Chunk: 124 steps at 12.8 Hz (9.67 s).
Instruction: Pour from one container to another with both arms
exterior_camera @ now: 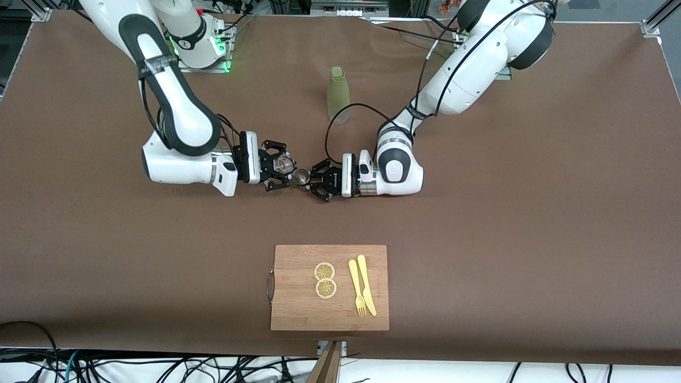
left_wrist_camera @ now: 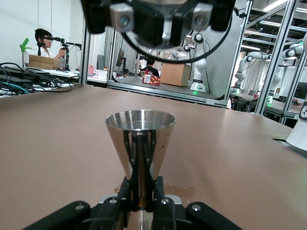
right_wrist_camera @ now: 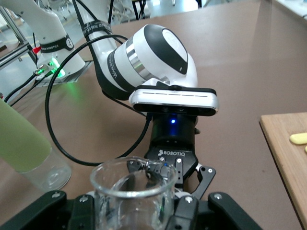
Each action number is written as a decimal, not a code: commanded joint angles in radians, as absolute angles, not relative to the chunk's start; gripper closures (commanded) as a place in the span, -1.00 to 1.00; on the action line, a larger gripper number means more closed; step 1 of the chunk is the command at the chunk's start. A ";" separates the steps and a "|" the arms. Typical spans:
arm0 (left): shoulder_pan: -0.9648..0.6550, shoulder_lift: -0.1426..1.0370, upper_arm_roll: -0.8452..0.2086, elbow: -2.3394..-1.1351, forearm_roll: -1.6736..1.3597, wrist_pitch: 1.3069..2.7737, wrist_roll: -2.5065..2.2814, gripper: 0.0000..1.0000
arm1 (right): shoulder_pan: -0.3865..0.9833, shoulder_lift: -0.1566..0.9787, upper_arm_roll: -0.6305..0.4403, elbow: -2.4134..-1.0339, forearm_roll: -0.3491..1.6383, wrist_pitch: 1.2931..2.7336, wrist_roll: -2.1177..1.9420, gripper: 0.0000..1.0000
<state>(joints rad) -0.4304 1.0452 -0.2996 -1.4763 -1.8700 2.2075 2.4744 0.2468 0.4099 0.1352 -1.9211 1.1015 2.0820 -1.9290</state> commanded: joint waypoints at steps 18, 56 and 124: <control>-0.439 1.025 -0.284 -1.466 -1.885 2.218 2.476 1.00 | 0.333 0.365 0.132 -1.914 0.756 2.204 -1.545 0.74; -0.233 0.901 -0.272 -1.635 -1.597 2.047 2.493 1.00 | -0.020 0.432 -0.050 -1.953 1.233 1.640 -2.132 0.73; 0.052 0.416 0.038 -1.250 -0.243 1.421 1.095 -1.00 | 0.071 0.000 -0.112 -1.712 -0.058 1.583 -0.014 -1.00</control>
